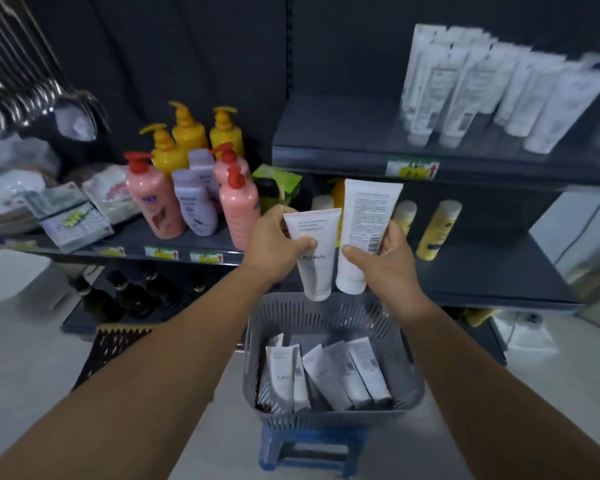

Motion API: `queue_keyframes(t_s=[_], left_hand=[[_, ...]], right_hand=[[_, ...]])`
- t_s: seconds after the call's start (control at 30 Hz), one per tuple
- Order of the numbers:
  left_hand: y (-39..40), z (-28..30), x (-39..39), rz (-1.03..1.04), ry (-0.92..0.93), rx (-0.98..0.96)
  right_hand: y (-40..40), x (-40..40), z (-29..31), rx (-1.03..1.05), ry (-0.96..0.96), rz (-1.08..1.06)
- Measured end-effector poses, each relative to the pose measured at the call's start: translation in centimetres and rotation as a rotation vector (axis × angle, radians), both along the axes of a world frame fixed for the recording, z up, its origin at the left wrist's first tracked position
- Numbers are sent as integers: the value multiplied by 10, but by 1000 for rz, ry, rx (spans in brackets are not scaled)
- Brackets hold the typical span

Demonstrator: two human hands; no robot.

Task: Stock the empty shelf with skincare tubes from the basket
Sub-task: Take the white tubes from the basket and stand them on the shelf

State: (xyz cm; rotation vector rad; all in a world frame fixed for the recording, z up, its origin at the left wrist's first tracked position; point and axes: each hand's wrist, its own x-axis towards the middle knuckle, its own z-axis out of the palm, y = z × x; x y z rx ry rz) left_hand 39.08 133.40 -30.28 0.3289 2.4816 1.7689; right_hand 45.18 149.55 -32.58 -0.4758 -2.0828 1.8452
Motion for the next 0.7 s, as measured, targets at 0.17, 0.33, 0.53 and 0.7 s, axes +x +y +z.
queue_keyframes(t_s=[0.17, 0.33, 0.53, 0.7], left_hand=[[-2, 65, -16, 3, 129, 32], [6, 116, -44, 26, 232, 20], [30, 165, -101, 65, 326, 2], [55, 174, -171, 85, 329, -67]], right_hand=[[-3, -18, 66, 77, 88, -64], [2, -45, 111, 140, 162, -95], [19, -107, 143, 159, 233, -133], [44, -176, 148, 155, 216, -162]])
